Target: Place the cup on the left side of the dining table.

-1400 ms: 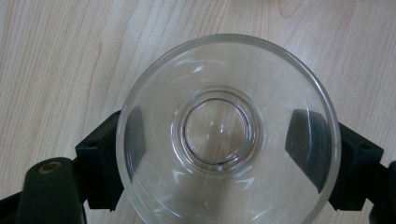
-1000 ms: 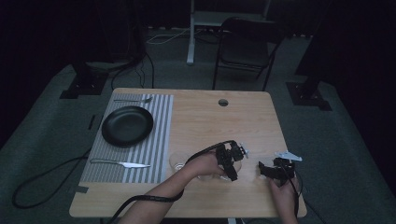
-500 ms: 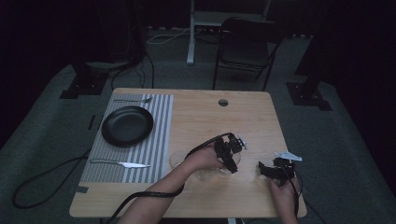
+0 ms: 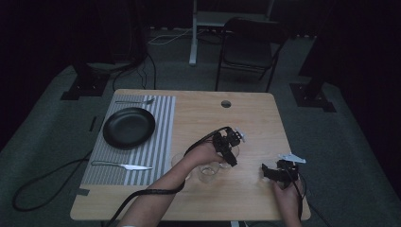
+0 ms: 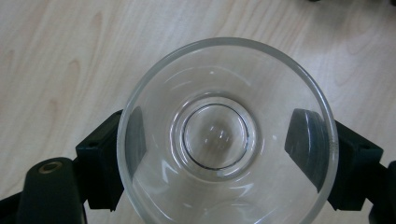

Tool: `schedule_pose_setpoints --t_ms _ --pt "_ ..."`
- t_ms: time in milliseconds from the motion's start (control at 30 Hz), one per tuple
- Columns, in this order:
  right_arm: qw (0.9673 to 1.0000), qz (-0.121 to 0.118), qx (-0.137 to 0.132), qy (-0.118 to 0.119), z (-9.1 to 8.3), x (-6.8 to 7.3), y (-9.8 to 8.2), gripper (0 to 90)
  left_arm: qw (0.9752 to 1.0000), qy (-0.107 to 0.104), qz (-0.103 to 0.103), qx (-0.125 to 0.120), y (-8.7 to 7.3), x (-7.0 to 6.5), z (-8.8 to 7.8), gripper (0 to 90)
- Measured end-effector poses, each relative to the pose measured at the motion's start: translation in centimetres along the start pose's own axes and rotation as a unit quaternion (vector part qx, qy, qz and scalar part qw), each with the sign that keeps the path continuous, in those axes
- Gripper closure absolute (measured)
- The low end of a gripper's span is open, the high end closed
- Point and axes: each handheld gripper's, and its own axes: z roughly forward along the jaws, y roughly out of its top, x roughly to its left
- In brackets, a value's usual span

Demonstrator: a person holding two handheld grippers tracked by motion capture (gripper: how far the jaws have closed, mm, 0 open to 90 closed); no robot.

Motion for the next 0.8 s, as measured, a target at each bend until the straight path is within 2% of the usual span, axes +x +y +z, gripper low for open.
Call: schedule_pose_setpoints --t_ms 100,533,800 --pt "1.0 0.001 0.0 0.0 0.0 0.0 0.0 11.8 0.9999 0.002 -0.016 -0.003 -0.2 0.7 -0.1 18.2" --pt "1.0 0.0 0.0 0.0 0.0 0.0 0.0 11.8 0.9985 0.018 -0.052 -0.001 -1.5 3.3 -1.0 18.2" --pt "1.0 0.0 0.0 0.0 0.0 0.0 0.0 11.8 0.9975 0.032 -0.062 0.004 -2.9 4.6 -1.8 18.2"
